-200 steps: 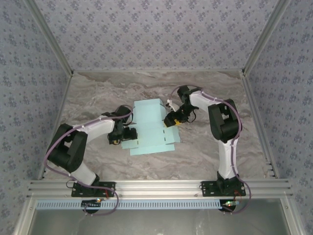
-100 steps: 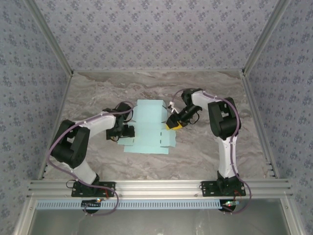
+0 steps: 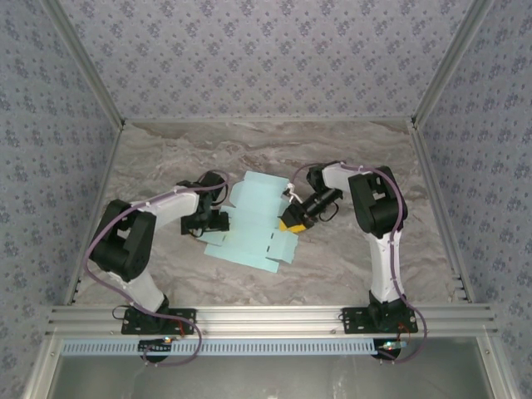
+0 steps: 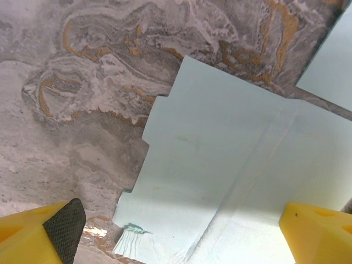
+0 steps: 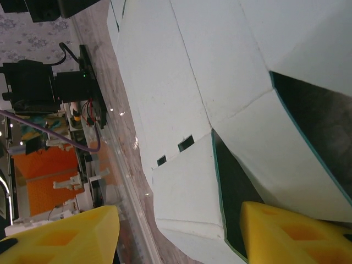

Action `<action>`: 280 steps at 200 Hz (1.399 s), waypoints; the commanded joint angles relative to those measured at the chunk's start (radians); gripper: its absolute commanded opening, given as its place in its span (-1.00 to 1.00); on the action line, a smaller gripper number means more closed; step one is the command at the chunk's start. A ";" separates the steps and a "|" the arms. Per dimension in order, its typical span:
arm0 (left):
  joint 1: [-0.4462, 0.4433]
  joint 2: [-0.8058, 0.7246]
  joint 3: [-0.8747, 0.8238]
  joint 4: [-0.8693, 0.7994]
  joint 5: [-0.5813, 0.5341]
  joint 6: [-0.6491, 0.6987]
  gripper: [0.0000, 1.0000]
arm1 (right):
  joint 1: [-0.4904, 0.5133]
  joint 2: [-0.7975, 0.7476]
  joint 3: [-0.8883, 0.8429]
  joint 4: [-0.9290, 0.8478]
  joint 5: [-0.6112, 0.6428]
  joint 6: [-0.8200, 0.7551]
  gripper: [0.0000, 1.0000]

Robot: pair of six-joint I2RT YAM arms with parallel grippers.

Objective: Fold the paper box

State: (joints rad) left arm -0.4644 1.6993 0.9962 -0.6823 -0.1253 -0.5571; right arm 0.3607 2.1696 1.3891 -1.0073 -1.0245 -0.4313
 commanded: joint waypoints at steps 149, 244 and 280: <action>0.082 -0.108 0.120 -0.065 0.084 0.022 0.97 | 0.071 -0.053 -0.079 0.065 -0.006 0.078 -0.67; 0.096 -0.479 0.031 0.079 0.353 -0.031 0.99 | 0.067 -0.352 -0.150 0.197 0.188 0.354 -0.94; 0.099 -0.536 0.023 0.113 0.395 -0.090 0.98 | 0.078 -0.450 -0.076 0.126 0.336 0.404 -0.93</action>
State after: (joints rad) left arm -0.3717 1.2068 1.0348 -0.6228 0.1955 -0.5964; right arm 0.4320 1.7897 1.2564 -0.8349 -0.8150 -0.1074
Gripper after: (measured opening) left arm 0.993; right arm 0.064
